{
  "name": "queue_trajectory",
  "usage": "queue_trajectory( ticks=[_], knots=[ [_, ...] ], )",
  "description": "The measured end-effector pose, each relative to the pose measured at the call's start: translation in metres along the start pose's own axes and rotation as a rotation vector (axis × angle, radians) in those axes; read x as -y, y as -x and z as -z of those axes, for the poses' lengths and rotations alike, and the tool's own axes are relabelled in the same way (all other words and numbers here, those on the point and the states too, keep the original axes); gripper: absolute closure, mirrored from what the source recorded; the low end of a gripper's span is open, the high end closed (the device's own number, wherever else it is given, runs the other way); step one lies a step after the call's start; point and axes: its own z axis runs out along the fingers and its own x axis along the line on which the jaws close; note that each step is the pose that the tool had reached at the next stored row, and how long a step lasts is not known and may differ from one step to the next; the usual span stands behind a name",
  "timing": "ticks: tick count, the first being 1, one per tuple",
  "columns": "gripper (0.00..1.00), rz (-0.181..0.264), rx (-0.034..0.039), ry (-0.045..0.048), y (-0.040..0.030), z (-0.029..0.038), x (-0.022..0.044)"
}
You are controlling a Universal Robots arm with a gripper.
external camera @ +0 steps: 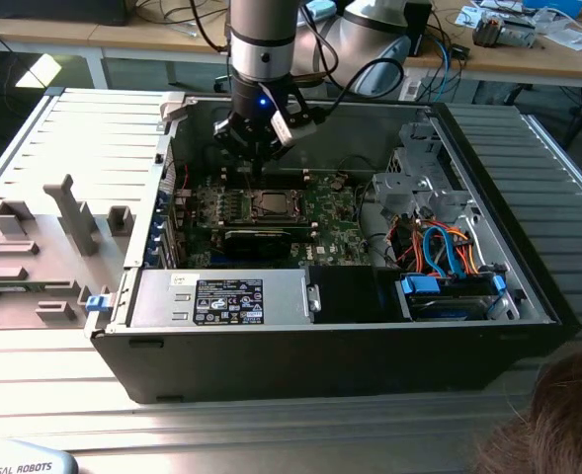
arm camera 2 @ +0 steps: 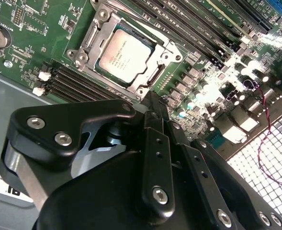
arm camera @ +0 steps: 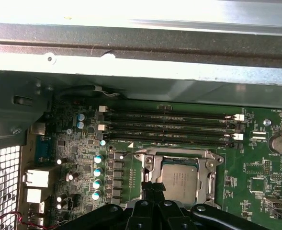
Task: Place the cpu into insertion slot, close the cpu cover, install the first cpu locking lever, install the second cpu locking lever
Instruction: 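Install the first cpu locking lever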
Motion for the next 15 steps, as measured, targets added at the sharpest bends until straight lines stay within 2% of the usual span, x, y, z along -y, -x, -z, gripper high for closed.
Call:
queue_trajectory(
  ticks=[15],
  knots=[
    [0.89, 0.0, 0.0, 0.0, -0.0024, -0.0001, -0.0004]
  ],
)
